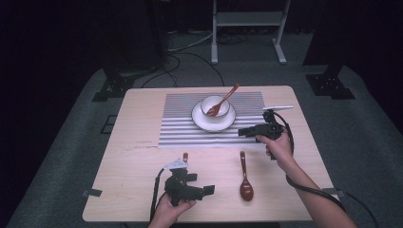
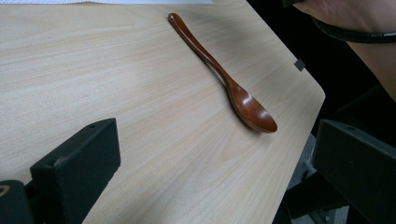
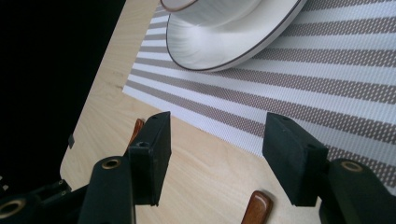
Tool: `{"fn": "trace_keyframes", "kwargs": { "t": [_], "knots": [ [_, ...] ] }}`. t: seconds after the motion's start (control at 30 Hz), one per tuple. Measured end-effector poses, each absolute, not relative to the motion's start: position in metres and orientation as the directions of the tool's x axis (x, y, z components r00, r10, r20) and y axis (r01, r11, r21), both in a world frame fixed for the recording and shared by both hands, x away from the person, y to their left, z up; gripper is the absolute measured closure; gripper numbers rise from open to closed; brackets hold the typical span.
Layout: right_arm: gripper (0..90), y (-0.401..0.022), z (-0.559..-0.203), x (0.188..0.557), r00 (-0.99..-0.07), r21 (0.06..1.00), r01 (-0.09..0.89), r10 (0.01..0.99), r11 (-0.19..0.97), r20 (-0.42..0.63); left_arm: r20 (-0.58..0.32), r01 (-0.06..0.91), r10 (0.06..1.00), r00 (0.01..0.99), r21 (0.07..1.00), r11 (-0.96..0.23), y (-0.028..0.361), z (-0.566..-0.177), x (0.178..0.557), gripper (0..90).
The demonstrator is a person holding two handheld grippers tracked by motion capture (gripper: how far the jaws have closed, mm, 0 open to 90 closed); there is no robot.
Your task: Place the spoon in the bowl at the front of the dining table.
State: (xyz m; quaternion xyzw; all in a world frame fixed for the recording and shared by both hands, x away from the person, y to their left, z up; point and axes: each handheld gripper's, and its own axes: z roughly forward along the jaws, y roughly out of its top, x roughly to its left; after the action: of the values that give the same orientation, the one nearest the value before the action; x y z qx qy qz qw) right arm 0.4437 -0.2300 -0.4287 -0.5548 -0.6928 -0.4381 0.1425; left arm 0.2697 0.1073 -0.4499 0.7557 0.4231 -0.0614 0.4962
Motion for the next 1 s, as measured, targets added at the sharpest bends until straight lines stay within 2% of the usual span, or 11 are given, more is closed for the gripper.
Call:
{"fn": "trace_keyframes", "kwargs": {
  "t": [1.0],
  "knots": [
    [39.3, -0.242, -0.452, 0.403, -0.36, 0.424, 0.905, 0.609, 0.043, 0.706, -0.512, 0.702, 0.58, 0.634, 0.695, -0.154, 0.106, -0.452, 0.27, 0.1]
  ]
}}
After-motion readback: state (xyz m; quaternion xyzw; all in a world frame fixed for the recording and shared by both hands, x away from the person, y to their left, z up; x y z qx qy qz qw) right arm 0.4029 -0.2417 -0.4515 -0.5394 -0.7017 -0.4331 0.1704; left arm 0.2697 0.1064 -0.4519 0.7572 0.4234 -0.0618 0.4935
